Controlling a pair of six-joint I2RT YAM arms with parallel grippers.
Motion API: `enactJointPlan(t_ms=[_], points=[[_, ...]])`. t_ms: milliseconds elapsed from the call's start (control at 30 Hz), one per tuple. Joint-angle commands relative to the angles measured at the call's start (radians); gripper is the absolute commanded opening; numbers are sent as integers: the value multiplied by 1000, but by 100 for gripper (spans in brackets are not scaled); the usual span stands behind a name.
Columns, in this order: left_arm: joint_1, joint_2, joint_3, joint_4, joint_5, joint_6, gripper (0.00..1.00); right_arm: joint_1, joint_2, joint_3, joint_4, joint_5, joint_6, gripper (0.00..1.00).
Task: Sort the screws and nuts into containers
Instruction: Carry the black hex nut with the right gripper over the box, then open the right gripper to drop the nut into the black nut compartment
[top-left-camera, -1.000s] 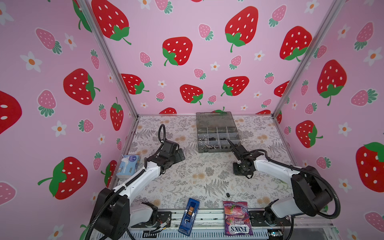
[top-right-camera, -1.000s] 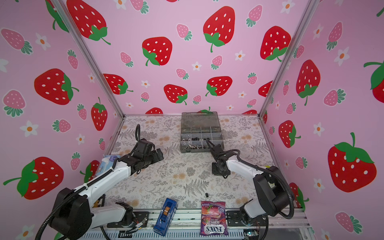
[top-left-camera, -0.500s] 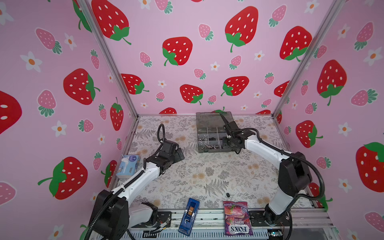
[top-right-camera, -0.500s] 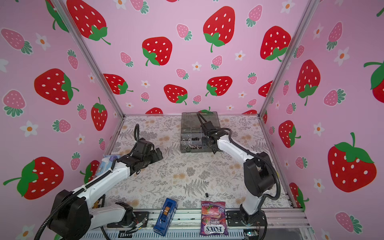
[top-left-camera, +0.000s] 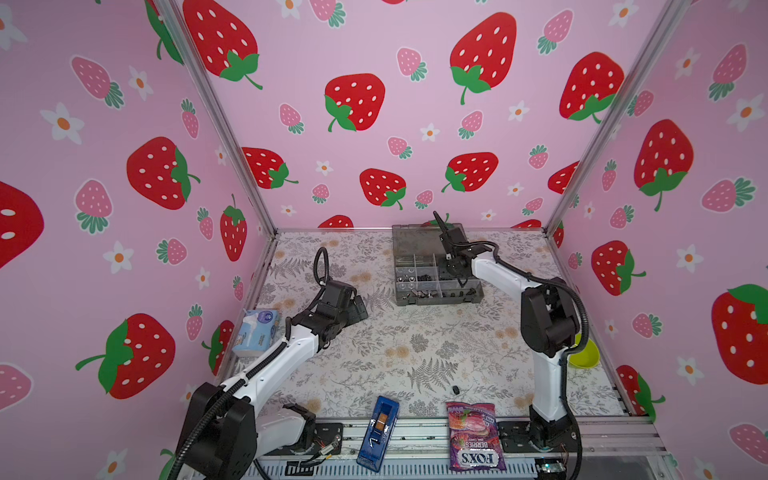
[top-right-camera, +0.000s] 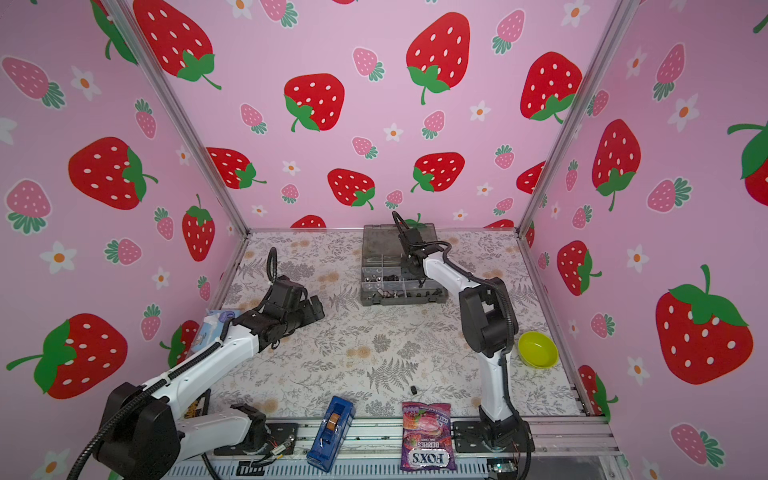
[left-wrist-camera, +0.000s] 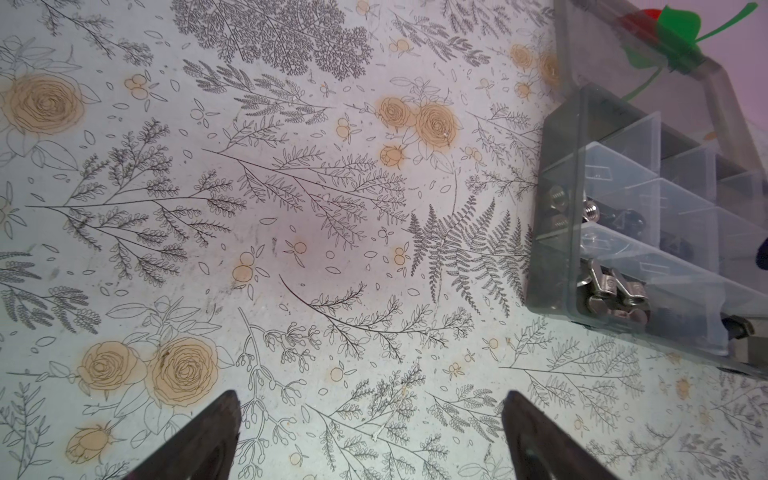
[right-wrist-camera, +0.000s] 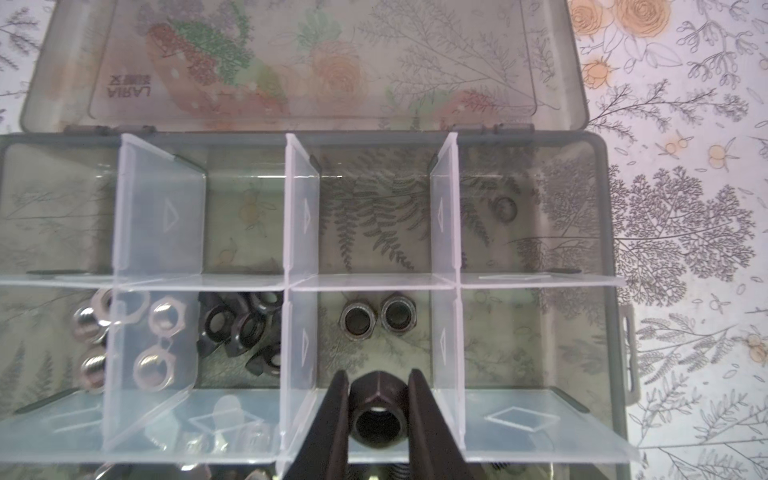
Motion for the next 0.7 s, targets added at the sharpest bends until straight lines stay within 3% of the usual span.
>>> enactJointPlan(t_ms=[0,433,667], points=[[-3,-8,17,-20,-30,7,99,-10,37,49,-10,25,-22,5],[-2,-29,14,-35,-41,12,99,-16,62,50,-8,12,-31,39],[-2,-51,5,-44,-60,12,99,-12,1,32,-14,9,-35,42]])
